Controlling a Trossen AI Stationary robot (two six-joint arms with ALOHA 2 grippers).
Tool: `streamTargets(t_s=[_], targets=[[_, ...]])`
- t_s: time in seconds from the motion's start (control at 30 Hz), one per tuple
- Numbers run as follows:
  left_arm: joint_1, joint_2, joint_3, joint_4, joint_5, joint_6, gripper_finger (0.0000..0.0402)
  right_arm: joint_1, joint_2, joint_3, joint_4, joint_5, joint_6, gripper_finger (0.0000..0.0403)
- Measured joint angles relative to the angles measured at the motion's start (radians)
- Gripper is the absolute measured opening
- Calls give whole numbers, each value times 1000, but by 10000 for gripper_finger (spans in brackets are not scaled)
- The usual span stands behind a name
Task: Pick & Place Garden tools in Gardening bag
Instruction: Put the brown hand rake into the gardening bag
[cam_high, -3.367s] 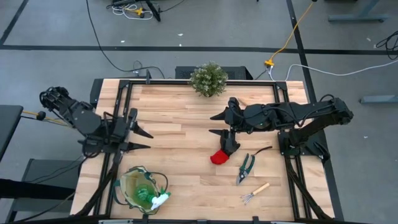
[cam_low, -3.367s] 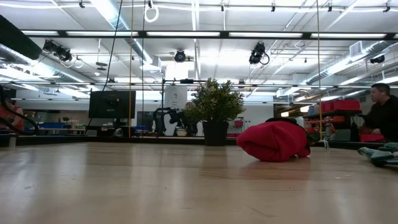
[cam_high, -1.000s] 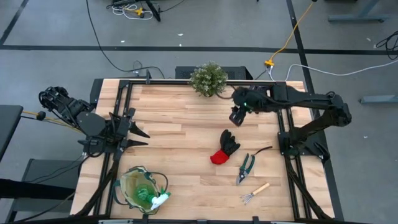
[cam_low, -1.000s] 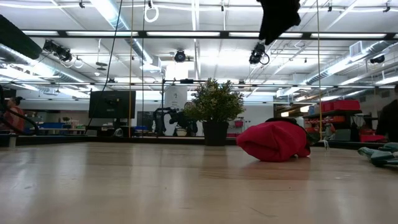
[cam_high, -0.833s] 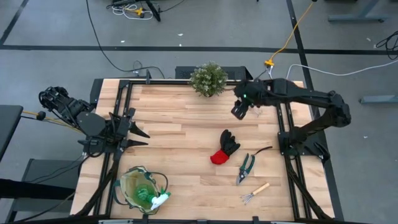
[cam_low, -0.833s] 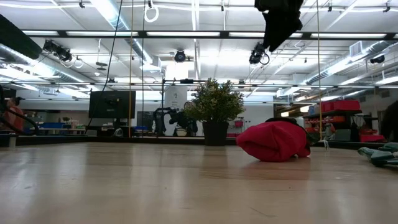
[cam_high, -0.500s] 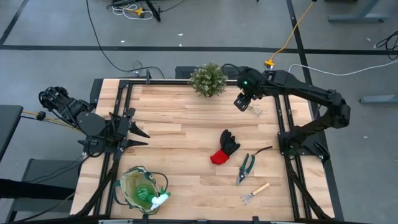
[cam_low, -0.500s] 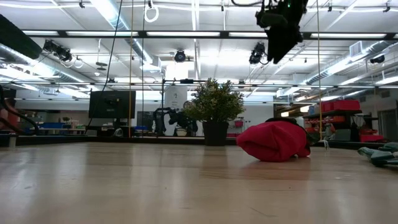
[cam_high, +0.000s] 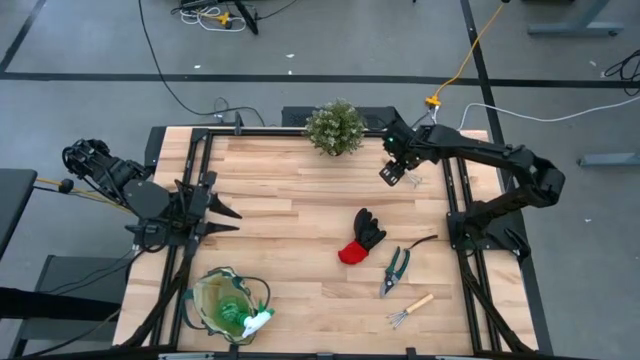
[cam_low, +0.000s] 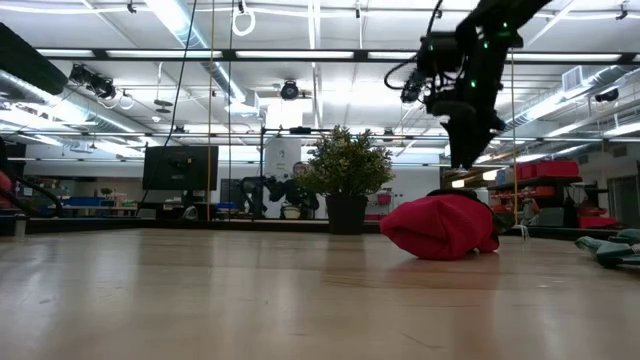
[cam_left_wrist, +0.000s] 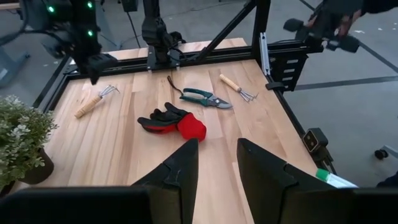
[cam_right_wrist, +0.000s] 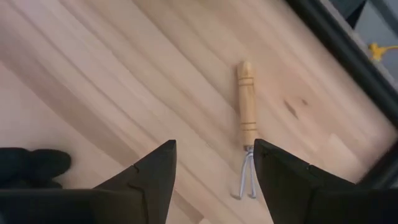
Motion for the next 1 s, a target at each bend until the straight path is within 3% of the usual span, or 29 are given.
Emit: streamTargets(t_s=[0.67, 1.0], targets=[[0, 0, 0, 2, -23, -27, 117, -169, 0, -297, 307, -98, -68, 217], [0, 0, 0, 8, -41, -27, 117, -191, 0, -355, 364, -97, -78, 217]])
